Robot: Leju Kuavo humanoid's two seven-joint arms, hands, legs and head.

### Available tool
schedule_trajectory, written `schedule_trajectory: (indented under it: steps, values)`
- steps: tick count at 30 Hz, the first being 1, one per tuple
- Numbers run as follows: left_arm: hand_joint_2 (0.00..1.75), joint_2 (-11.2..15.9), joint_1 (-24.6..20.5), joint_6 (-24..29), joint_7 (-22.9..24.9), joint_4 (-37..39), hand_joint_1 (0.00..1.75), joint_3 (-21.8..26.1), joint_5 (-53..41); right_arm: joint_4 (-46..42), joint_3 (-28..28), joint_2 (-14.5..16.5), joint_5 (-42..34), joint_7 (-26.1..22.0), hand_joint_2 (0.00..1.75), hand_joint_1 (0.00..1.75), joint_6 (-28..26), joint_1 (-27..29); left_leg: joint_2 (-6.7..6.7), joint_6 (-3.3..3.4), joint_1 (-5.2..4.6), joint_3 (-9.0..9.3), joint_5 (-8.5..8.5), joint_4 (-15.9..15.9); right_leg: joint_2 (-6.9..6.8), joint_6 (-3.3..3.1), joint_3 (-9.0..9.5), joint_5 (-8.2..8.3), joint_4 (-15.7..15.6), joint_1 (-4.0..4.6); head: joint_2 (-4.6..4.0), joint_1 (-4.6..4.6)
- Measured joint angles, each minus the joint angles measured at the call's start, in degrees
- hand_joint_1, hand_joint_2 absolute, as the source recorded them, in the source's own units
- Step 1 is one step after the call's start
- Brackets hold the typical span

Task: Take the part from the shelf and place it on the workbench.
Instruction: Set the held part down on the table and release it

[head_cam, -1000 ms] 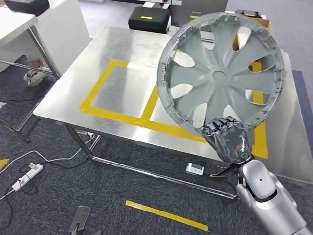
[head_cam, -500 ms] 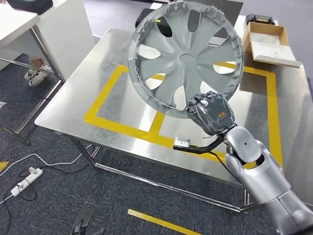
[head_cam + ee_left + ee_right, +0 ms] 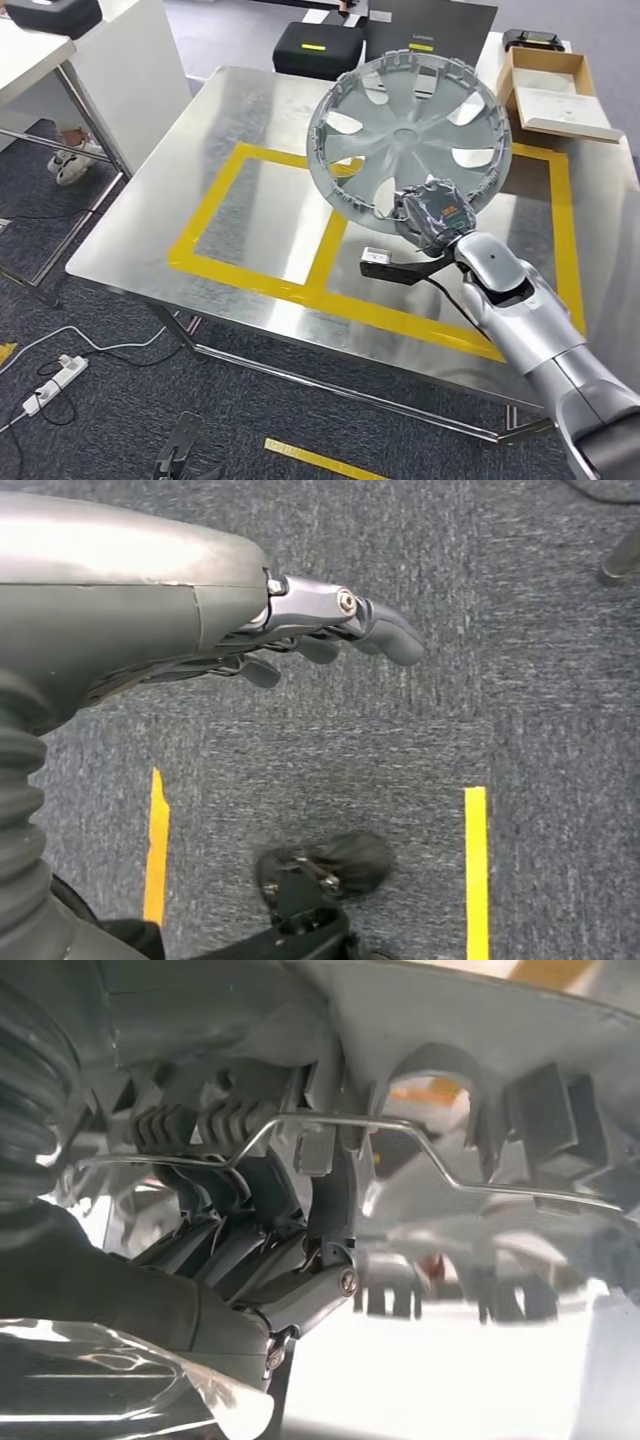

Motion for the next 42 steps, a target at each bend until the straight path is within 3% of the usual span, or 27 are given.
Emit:
schedule_trajectory:
  steps: [2, 4, 5, 7, 9, 10, 11, 13, 14, 16, 19, 21, 23, 25, 26, 28, 30, 31, 33, 35, 38, 40, 41, 42]
  values:
    - [1.75, 0.1, 0.2, -0.4, -0.1, 0.0, 0.0, 0.0, 0.4, 2.4, -0.1, -0.2, -0.5, 0.2, 1.75, 1.75, 0.2, 0.0, -0.02, 1.1, -0.22, 0.08, 0.03, -0.5, 0.03, 0.66, -0.13, -0.19, -0.1, 0.07, 0.0, 0.1]
    - [1.75, 0.3, 0.4, -0.4, -0.3, 0.0, 0.0, -0.1, 0.6, 4.2, -0.4, -0.7, -1.2, 0.2, 1.75, 1.75, 0.0, 0.8, -0.1, 1.76, -0.13, 0.31, 0.15, -0.9, -0.1, 1.07, -0.71, -1.23, 1.0, -0.01, 0.0, 0.34]
    - [1.75, 0.3, 0.4, -0.3, -0.4, 0.0, 0.0, -0.1, 0.7, 4.8, -0.6, -1.0, -1.4, 0.3, 1.75, 1.75, -0.2, 1.4, -0.18, 2.06, -0.06, 0.44, 0.17, -1.0, -0.13, 1.18, -1.75, -2.41, 3.0, -0.03, 0.0, 0.47]
    - [1.75, 0.4, 0.5, 0.2, -0.7, 0.0, 0.0, -0.2, 0.7, 5.4, -1.2, -1.9, -1.4, 0.8, 1.75, 1.75, -0.8, 3.0, -0.41, 2.5, -0.13, 0.57, 0.02, -1.1, -0.13, 1.28, -5.54, -5.42, 10.2, 0.01, 0.0, 0.71]
    - [1.75, 0.5, 0.8, 0.9, -1.0, 0.0, 0.0, -0.3, 0.7, 5.6, -2.0, -3.0, -1.3, 1.3, 1.75, 1.75, -1.6, 4.9, -0.56, 2.81, -0.34, 0.69, -0.18, -1.1, -0.11, 1.25, -9.02, -6.49, 15.8, 0.08, 0.0, 0.78]
    - [1.75, 0.6, 1.0, 1.4, -1.2, 0.0, 0.0, -0.3, 0.7, 5.5, -2.5, -3.6, -1.2, 1.6, 1.75, 1.75, -1.9, 5.9, -0.59, 2.91, -0.45, 0.83, -0.31, -1.1, -0.11, 1.12, -9.4, -5.51, 15.6, 0.12, 0.0, 0.77]
    - [1.75, 0.6, 1.1, 2.1, -1.4, 0.0, 0.0, -0.4, 0.8, 5.2, -3.1, -4.2, -1.0, 1.8, 1.75, 1.75, -2.0, 7.0, -0.61, 2.96, -0.52, 1.05, -0.45, -1.1, -0.12, 0.91, -8.62, -3.58, 13.2, 0.19, 0.0, 0.77]
    - [1.75, 0.7, 1.1, 3.5, -2.0, 0.0, 0.0, -0.5, 0.9, 4.1, -4.5, -5.3, -0.6, 2.4, 1.75, 1.75, -2.1, 8.9, -0.62, 2.86, -0.7, 1.48, -0.81, -1.1, -0.2, 0.35, -5.03, 0.44, 5.7, 0.48, 0.0, 0.78]
    - [1.75, 0.7, 1.1, 3.9, -2.2, 0.0, 0.0, -0.5, 1.0, 3.4, -5.3, -5.8, -0.5, 2.5, 1.75, 1.75, -2.4, 9.8, -0.61, 2.72, -0.8, 1.53, -0.93, -1.0, -0.24, 0.13, -3.43, 1.41, 2.6, 0.64, 0.0, 0.79]
    - [1.75, 0.7, 1.2, 4.3, -2.5, 0.0, 0.0, -0.6, 1.1, 2.3, -6.7, -6.7, -0.4, 2.7, 1.75, 1.75, -3.1, 11.5, -0.57, 2.29, -0.93, 1.45, -0.91, -1.0, -0.22, -0.06, -2.09, 1.43, 0.4, 0.91, 0.0, 0.77]
    - [1.75, 0.9, 1.4, 4.4, -2.5, 0.0, 0.0, -0.6, 1.2, 1.1, -8.3, -7.7, -0.3, 2.8, 1.75, 1.75, -3.6, 13.3, -0.39, 1.39, -0.91, 1.32, -1.56, -0.6, -0.14, -0.52, -1.79, 1.62, -0.3, 0.64, 0.0, 0.72]
    - [1.75, 1.0, 1.4, 4.5, -2.5, 0.0, 0.0, -0.6, 1.2, 0.6, -8.8, -8.0, -0.3, 2.9, 1.75, 1.75, -3.7, 13.9, -0.18, 0.76, -0.81, -0.5, -4.2, 3.8, -0.22, -1.05, -1.46, 1.7, -0.6, 0.45, 0.0, 0.63]
    - [1.75, 1.0, 1.4, 4.6, -2.5, 0.0, 0.0, -0.6, 1.2, 0.2, -9.3, -8.1, -0.4, 3.0, 1.75, 1.75, -3.7, 14.5, -0.08, 0.4, -0.69, -3.66, -7.36, 11.0, -0.23, -1.36, -1.36, 1.64, -0.5, 0.52, 0.0, 0.57]
    - [1.75, 1.1, 1.6, 4.6, -2.5, 0.0, 0.0, -0.6, 1.3, -0.4, -10.1, -8.6, -0.7, 3.2, 1.75, 1.75, -3.7, 15.6, -0.05, 0.4, -0.68, -4.8, -7.61, 13.8, -0.22, -1.38, -1.28, 1.61, -0.5, 0.61, 0.0, 0.56]
    - [1.75, 1.1, 1.6, 4.6, -2.5, 0.0, 0.0, -0.6, 1.4, -0.8, -10.7, -9.0, -0.9, 3.3, 1.75, 1.75, -3.8, 16.4, -0.05, 0.55, -0.7, -3.91, -6.3, 12.2, -0.22, -1.37, -1.21, 1.6, -0.5, 0.66, 0.0, 0.56]
    - [1.75, 1.3, 1.7, 4.7, -2.5, 0.0, 0.0, -0.6, 1.6, -1.8, -12.3, -9.9, -1.4, 3.4, 1.75, 1.75, -4.2, 18.1, -0.06, 1.19, -0.86, -0.15, -2.88, 4.9, -0.24, -1.25, -1.09, 1.54, -0.5, 0.78, 0.0, 0.59]
    - [1.75, 1.5, 1.7, 4.7, -2.6, 0.0, 0.0, -0.6, 1.9, -2.9, -14.1, -10.7, -1.7, 3.5, 1.75, 1.75, -4.7, 19.9, -0.06, 1.76, -1.11, 2.58, -1.47, -0.6, -0.27, -0.88, -1.24, 1.53, -0.4, 0.9, 0.0, 0.63]
    - [1.75, 1.5, 1.8, 4.6, -2.6, 0.0, 0.0, -0.6, 2.1, -3.5, -14.9, -11.0, -1.7, 3.4, 1.75, 1.75, -5.1, 20.8, -0.08, 1.93, -1.26, 2.93, -1.6, -1.4, -0.3, -0.61, -1.33, 1.58, -0.4, 0.87, 0.0, 0.63]
    - [1.75, 1.6, 1.9, 4.2, -2.8, 0.0, 0.0, -0.6, 2.2, -4.7, -16.8, -11.4, -1.5, 3.1, 0.87, 0.87, -5.9, 22.6, -0.08, 2.38, -1.28, 3.07, -1.33, -2.0, -0.34, 0.03, -1.55, 1.59, -0.4, 0.68, 0.0, 0.63]
    - [1.75, 1.6, 1.9, 4.0, -3.2, 0.0, 0.0, -0.6, 2.2, -5.8, -18.5, -11.7, -0.8, 2.6, 0.0, 0.0, -6.7, 23.8, 0.03, 3.01, -1.12, 3.37, -0.88, -2.7, -0.28, 0.55, -2.49, 0.2, 1.2, 0.54, 0.0, 0.75]
    - [1.75, 1.6, 1.7, 4.2, -3.8, 0.0, 0.0, -0.7, 2.2, -6.9, -19.8, -11.8, 0.7, 1.9, 0.0, 0.0, -8.4, 24.8, 0.27, 3.36, -1.03, 3.49, -0.68, -3.0, -0.25, 1.18, -6.62, -4.67, 10.7, 0.41, 0.0, 1.0]
    - [0.87, 1.5, 1.7, 4.9, -3.9, 0.0, 0.0, -0.8, 2.1, -7.5, -20.2, -11.7, 1.3, 1.7, 0.0, 0.0, -9.0, 25.6, 0.33, 3.34, -0.91, 3.49, -0.69, -3.0, -0.27, 1.68, -8.17, -5.59, 14.5, 0.17, 0.0, 1.02]
    - [0.44, 1.5, 1.7, 5.5, -3.7, 0.0, 0.0, -0.8, 2.1, -7.8, -20.4, -11.7, 1.5, 1.6, 0.0, 0.0, -9.1, 25.9, 0.33, 3.27, -0.78, 3.49, -0.71, -2.9, -0.29, 1.94, -7.41, -4.6, 13.4, -0.04, 0.0, 1.03]
    - [0.0, 1.5, 1.7, 6.1, -3.6, 0.0, 0.0, -0.8, 2.1, -8.1, -20.7, -11.7, 1.7, 1.6, 0.0, 0.0, -9.2, 26.0, 0.33, 3.12, -0.62, 3.5, -0.77, -2.8, -0.34, 2.22, -5.59, -2.93, 10.3, -0.31, 0.0, 1.03]
